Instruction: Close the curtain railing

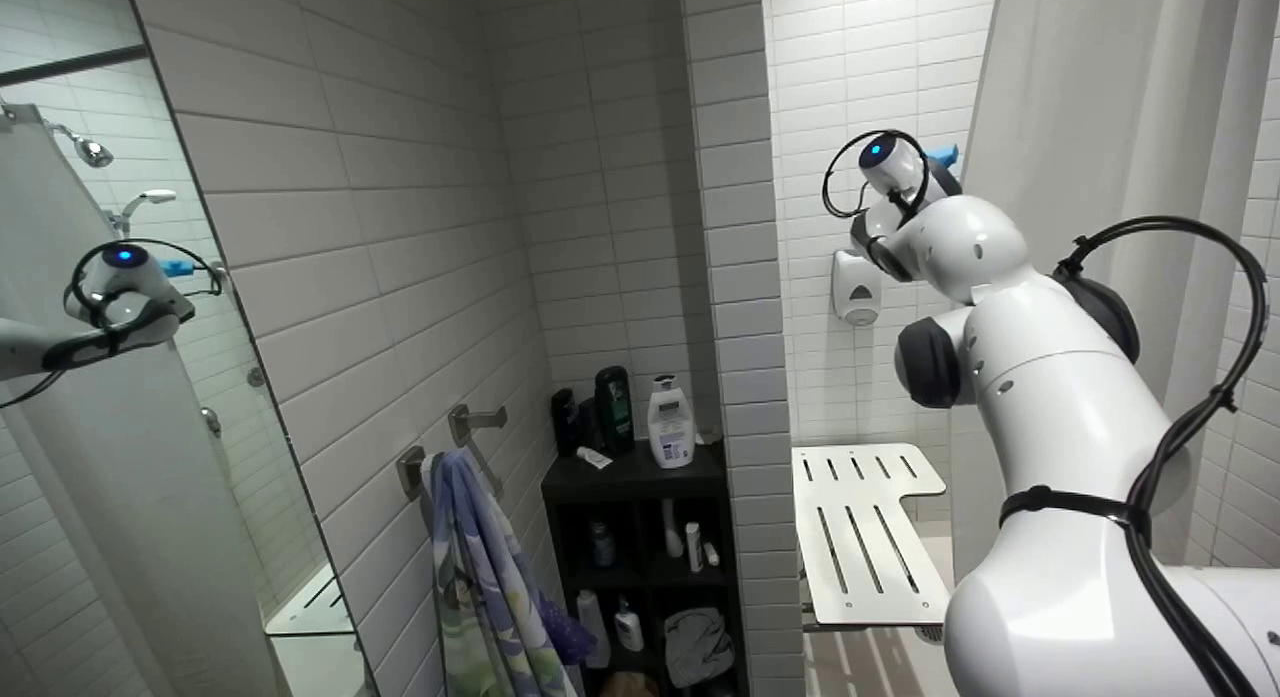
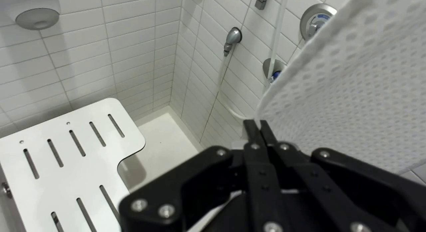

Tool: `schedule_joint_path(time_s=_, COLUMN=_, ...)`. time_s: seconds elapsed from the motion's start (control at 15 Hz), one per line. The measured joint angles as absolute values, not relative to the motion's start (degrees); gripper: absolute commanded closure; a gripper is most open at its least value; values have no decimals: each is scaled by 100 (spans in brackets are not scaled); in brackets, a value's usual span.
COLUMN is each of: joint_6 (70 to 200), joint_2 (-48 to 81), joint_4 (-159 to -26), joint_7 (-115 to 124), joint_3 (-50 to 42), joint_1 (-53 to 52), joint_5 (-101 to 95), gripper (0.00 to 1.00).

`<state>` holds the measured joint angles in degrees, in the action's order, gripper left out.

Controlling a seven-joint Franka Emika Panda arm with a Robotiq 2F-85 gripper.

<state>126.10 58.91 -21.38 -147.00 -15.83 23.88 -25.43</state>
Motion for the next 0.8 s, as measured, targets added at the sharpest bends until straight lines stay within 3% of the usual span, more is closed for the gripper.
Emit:
schedule_joint_path(time_s=0.13, joint_6=12562, joint_2=5837, joint_4=-2138, joint_7=-14988, joint_3=-1478, joint_1=2380, joint_5=-2321, gripper=100)
schedule_joint_path(time_s=0.33, joint_6=12640, joint_2=5561, joint_4=-2561, joint_7=-14935, joint_3=-625, joint_1=2376, joint_5=-2913, gripper=100)
schedule_joint_path(time_s=0.8, joint_6=12676, joint_2=4583, joint_4=-4198, joint_7=-14925, joint_3=2461, joint_1=3148, joint_5=-4337, gripper=100)
